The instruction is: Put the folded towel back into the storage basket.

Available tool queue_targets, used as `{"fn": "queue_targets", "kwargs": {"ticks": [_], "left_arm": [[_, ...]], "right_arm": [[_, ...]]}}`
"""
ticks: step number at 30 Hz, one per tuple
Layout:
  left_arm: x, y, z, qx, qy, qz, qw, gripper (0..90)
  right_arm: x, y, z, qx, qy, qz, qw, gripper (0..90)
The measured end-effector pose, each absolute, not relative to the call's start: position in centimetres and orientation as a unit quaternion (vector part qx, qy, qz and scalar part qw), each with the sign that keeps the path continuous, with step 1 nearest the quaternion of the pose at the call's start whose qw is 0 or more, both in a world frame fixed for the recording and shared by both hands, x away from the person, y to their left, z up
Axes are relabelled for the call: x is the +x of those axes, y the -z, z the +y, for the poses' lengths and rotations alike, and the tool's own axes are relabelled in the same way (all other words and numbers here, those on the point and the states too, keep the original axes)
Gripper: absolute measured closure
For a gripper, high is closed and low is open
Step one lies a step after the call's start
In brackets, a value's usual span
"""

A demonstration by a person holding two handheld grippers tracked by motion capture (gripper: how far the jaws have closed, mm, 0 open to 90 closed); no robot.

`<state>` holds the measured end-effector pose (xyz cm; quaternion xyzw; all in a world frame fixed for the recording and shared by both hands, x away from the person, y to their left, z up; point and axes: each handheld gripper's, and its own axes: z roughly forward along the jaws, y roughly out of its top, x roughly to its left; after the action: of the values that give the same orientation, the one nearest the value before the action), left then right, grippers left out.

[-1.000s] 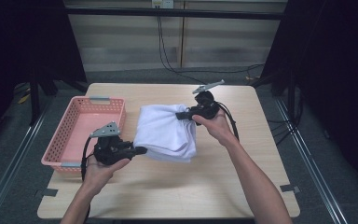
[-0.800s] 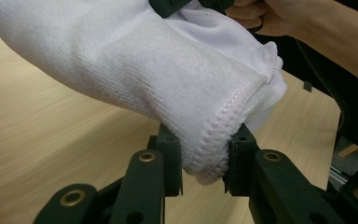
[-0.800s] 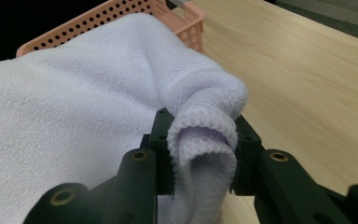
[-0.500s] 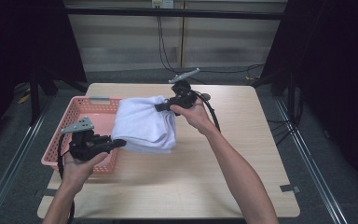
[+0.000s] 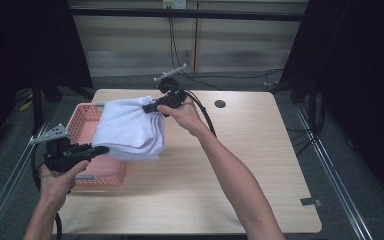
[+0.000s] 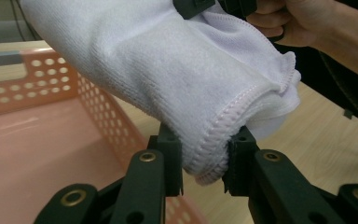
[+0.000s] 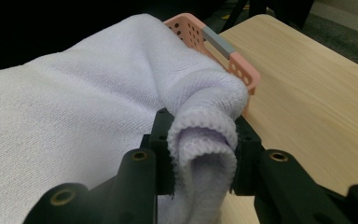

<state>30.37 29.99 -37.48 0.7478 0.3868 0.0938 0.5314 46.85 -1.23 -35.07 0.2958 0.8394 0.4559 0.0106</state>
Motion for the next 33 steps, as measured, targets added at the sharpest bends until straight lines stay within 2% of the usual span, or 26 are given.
{"fn": "queue_targets", "kwargs": {"ticks": [8, 17, 33], "left_arm": [[29.7, 36.8, 33.7, 0.728, -0.105, 0.409, 0.540, 73.2], [29.3, 37.0, 37.0, 0.724, -0.115, 0.436, 0.521, 73.3], [29.9, 39.8, 41.1, 0.710, -0.118, 0.497, 0.484, 74.0]], "right_arm": [[47.2, 34.8, 3.1, 0.286, -0.454, 0.844, -0.002, 68.8], [47.9, 35.3, 7.3, 0.277, -0.445, 0.851, -0.016, 68.9], [47.7, 39.2, 12.4, 0.305, -0.432, 0.848, -0.013, 69.2]]}}
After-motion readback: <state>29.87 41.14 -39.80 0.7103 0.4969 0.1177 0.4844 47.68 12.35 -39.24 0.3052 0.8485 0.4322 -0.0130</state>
